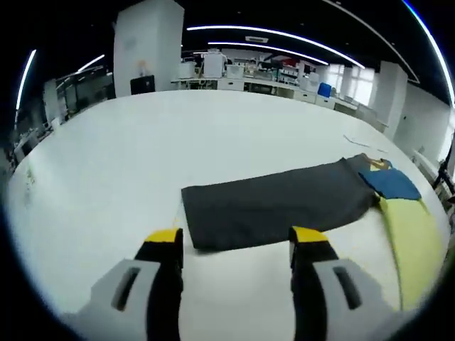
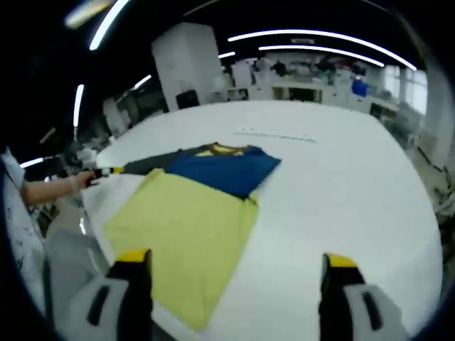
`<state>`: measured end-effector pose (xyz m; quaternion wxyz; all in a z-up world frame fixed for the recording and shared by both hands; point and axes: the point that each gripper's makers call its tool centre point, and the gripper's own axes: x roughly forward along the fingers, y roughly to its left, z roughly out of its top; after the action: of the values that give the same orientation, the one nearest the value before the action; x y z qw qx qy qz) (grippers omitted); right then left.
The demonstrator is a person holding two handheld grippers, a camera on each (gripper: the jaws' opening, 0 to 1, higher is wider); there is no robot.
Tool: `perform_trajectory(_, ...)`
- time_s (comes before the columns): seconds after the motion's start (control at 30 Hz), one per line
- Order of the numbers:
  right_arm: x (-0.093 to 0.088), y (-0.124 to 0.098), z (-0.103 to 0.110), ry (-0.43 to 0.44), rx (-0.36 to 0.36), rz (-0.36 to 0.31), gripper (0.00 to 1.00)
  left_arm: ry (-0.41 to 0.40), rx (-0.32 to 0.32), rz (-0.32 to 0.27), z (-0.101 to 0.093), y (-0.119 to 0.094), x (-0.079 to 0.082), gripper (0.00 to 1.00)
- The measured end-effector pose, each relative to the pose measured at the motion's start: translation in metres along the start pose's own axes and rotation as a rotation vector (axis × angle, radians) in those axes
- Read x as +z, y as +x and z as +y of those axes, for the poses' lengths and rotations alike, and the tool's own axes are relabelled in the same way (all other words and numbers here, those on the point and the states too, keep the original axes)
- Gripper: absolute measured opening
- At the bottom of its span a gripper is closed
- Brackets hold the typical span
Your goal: Fold the garment on the visible template until the final outline fits inside the template.
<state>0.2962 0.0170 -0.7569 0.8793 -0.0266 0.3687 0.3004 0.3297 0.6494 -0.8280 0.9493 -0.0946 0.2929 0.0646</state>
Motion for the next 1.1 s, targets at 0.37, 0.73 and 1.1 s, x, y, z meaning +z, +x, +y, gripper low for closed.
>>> perform_trajectory(0.37, 0.000, -0.003, -0.007, 0.023, -0.022, -0.004, 0.99, -0.025, 0.081, 0.014, 0.028, 0.002, -0.007, 0.33)
perform_trajectory(0.73, 0.005, 0.006, -0.007, 0.016, -0.009, -0.002, 0.99, -0.037, 0.149, -0.004, 0.043, 0.003, -0.005, 0.06)
perform_trajectory(1.1, 0.008, 0.006, -0.003, 0.032, -0.005, -0.038, 0.99, 0.008, 0.014, -0.097, -0.006, -0.001, 0.046, 0.00)
